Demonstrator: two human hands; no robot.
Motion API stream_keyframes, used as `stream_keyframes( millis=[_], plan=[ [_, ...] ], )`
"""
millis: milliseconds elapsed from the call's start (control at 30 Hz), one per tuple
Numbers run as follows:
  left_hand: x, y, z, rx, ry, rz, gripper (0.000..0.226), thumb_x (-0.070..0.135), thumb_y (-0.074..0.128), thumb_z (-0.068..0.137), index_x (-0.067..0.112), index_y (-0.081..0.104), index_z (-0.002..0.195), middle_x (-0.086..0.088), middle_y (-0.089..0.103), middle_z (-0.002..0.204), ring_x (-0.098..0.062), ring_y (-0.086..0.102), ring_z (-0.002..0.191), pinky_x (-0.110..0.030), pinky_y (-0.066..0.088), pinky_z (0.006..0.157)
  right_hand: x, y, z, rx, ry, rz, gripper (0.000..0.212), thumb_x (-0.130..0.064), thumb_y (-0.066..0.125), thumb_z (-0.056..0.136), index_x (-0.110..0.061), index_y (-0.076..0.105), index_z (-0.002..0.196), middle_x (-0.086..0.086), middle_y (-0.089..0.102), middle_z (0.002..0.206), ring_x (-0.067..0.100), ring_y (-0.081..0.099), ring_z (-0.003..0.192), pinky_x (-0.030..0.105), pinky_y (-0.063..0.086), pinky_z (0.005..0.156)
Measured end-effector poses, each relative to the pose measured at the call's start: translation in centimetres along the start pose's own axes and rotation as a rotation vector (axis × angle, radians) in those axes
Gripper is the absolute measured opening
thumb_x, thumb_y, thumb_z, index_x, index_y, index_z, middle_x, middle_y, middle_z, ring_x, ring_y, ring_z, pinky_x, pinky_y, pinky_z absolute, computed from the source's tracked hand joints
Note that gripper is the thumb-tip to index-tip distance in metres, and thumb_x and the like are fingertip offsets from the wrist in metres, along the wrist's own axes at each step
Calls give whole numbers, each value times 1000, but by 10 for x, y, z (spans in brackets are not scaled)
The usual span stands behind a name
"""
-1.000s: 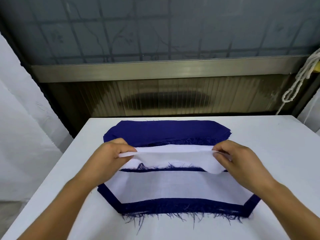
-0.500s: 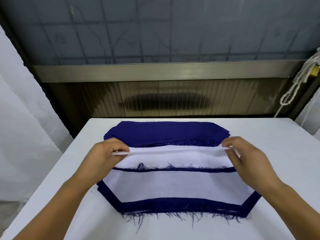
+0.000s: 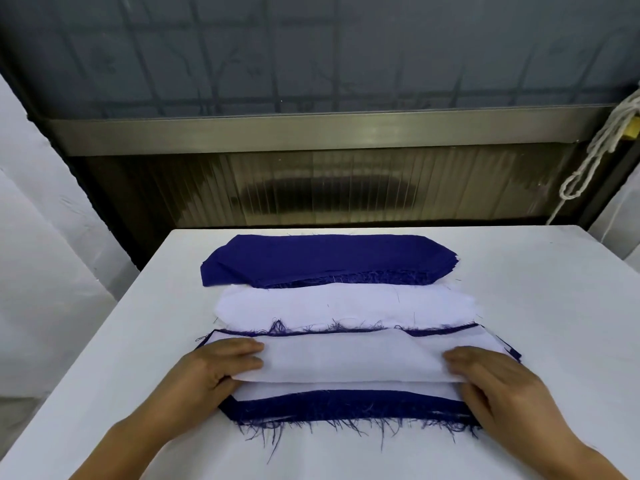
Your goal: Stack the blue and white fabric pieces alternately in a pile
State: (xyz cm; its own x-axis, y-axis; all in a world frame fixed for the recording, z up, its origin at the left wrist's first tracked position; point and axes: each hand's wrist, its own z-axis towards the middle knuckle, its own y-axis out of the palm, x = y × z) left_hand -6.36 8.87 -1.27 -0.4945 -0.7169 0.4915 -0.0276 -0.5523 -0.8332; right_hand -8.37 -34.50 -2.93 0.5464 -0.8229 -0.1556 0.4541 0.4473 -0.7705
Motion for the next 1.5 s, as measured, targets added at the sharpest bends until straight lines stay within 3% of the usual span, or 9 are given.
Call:
stream_keyframes(
  millis=[233,300,367,467,567,700,867,1267,1500],
  plan=[
    [-3,6,0,13,-25,-25,34,33,50,81,35,73,106,40,51,126,10,49,120,-8,40,94,0,-2,-3,-2,-21,-27,33,-22,45,91,-11,76,84,-4,72,96,10,60,96,21,46,82],
    [-2,6,0,7,-22,-30,31,48,57,84,33,74,105,39,53,125,10,50,119,-6,40,93,-1,-3,-3,5,-26,-44,30,-24,50,89,-11,77,83,-4,73,95,11,62,93,21,46,82],
    [1,4,0,14,-34,-33,50,71,51,82,33,75,104,38,54,123,14,48,118,-5,37,94,-2,-6,-2,20,-22,-56,31,-32,54,88,-12,77,80,-5,73,92,13,65,86,21,46,79],
    [7,1,5,43,-43,-30,62,77,43,82,28,77,100,32,59,118,13,50,114,-6,35,96,-2,-12,3,26,-12,-44,43,-45,52,92,-13,75,77,-4,71,88,17,67,75,23,45,73],
    [18,3,22,111,-15,10,57,69,40,89,25,76,96,26,63,110,8,55,107,-11,41,91,-10,-12,17,-4,17,22,44,-42,44,97,-14,72,79,-6,67,86,17,64,73,23,44,69],
    [39,19,54,126,45,67,37,51,49,92,24,74,94,22,64,100,4,55,98,-16,45,83,-29,7,47,-126,155,108,14,-23,56,94,-17,70,94,-11,62,88,8,57,71,21,46,63],
    [36,46,67,79,1,164,33,41,56,95,21,65,119,14,59,119,-4,50,109,-21,43,94,-29,29,61,-358,373,33,13,-32,50,95,-29,63,99,-13,59,88,8,55,73,25,45,64],
    [17,52,62,110,-139,189,27,21,56,97,17,66,122,9,57,126,-9,50,115,-19,33,101,-2,20,48,-370,538,-195,10,-23,50,89,-26,56,82,-9,57,63,13,51,54,27,43,49],
    [27,44,93,196,-163,318,36,14,65,90,14,62,126,2,58,129,-20,53,117,-31,41,101,20,26,85,-457,577,-214,14,-29,41,94,-34,49,104,-16,58,71,11,55,66,25,41,56]
  ],
)
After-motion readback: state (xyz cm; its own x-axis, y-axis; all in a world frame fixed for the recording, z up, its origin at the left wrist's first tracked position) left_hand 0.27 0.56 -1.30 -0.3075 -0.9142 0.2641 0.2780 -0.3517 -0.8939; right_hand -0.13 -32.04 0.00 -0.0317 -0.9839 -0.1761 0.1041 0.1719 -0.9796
